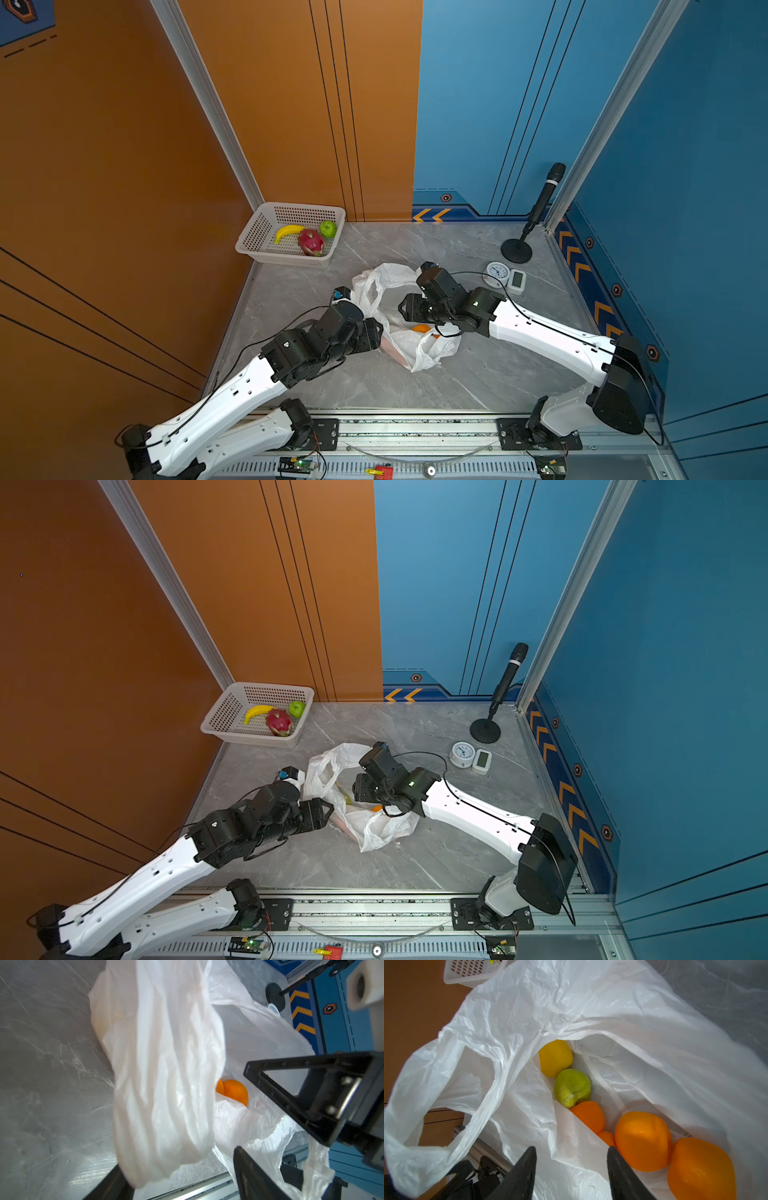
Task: Untie the knot of the plastic bag and take out the fruit
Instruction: 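Reach both grippers back to the bag and spread its opening, then hold the bag with the left gripper while the right gripper grasps the green pear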
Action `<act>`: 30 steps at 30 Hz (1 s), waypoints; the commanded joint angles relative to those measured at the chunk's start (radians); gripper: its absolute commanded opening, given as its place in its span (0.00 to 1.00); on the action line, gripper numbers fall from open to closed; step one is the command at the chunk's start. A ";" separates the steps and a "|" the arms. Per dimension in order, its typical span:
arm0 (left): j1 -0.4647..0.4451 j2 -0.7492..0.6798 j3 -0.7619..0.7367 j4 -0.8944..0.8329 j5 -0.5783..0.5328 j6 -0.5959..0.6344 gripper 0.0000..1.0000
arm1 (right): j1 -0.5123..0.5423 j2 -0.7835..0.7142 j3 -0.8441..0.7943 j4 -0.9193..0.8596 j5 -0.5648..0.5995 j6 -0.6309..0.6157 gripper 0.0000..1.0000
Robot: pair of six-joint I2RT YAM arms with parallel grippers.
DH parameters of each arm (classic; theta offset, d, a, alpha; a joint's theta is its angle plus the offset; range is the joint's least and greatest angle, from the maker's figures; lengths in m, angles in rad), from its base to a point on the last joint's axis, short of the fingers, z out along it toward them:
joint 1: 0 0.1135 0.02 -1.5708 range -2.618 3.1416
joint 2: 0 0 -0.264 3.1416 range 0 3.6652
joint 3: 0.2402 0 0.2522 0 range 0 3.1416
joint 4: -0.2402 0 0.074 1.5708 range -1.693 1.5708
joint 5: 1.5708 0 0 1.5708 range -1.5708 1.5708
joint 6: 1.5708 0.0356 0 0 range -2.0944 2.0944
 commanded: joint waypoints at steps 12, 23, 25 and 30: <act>0.056 0.274 0.045 0.011 -0.042 -0.076 0.94 | 0.030 0.197 0.005 -0.019 -0.352 -0.111 0.49; 0.200 0.288 -0.043 -0.033 0.006 -0.001 0.56 | 0.033 0.223 0.049 -0.077 -0.345 -0.159 0.43; 0.225 0.279 -0.055 -0.031 0.021 0.011 0.46 | 0.027 0.214 0.049 -0.073 -0.330 -0.159 0.44; 0.251 0.268 -0.070 -0.039 0.052 0.056 0.26 | 0.006 0.204 0.065 -0.063 -0.224 -0.137 0.47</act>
